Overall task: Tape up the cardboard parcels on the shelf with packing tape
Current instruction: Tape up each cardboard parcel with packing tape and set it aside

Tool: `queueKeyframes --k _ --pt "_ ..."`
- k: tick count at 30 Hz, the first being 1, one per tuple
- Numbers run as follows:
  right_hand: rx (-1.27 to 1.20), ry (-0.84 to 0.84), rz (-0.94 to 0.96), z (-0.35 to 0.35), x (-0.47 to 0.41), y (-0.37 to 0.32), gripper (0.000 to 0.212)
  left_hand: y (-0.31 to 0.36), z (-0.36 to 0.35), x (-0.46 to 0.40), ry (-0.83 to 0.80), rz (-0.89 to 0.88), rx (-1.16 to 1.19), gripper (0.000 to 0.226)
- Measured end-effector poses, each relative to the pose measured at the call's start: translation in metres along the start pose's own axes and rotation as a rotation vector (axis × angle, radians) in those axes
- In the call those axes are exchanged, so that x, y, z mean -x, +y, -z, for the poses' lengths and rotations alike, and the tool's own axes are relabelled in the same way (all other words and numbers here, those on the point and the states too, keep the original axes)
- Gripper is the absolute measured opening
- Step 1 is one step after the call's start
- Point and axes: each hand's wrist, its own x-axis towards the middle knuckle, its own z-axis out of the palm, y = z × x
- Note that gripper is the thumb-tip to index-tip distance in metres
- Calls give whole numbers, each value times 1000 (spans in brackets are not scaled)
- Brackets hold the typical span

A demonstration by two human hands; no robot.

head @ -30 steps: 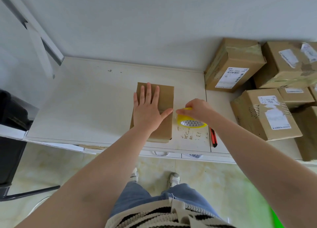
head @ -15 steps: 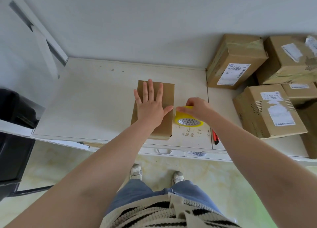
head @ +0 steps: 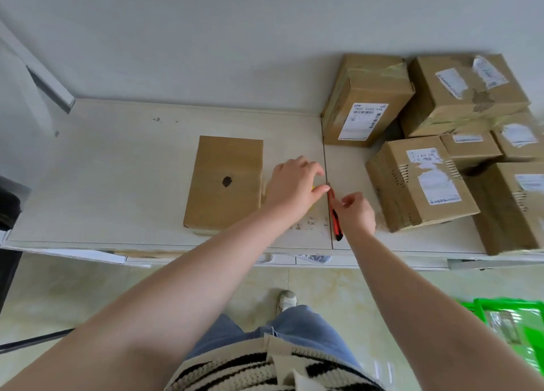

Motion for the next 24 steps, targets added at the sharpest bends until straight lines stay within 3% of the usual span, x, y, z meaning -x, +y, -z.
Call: queueKeyframes --k 6,9,15,19,22,24 --pt "135 -40 -7 -15 -5 10 20 15 -36 -11 4 12 -110 31" --pt "85 -76 1 -11 -9 11 17 11 -40 -11 16 35 -105 29" --pt "-358 -15 2 23 1 -32 8 -13 -15 -4 226 85 -81 31" --pt "-692 -240 25 27 22 -98 6 -60 12 9 335 289 -6 37" --pt "-670 -439 50 6 40 -128 16 -90 23 19 225 398 -18 54" --pt "-516 -450 90 -11 45 -132 15 -99 22 23 95 383 -67 70"
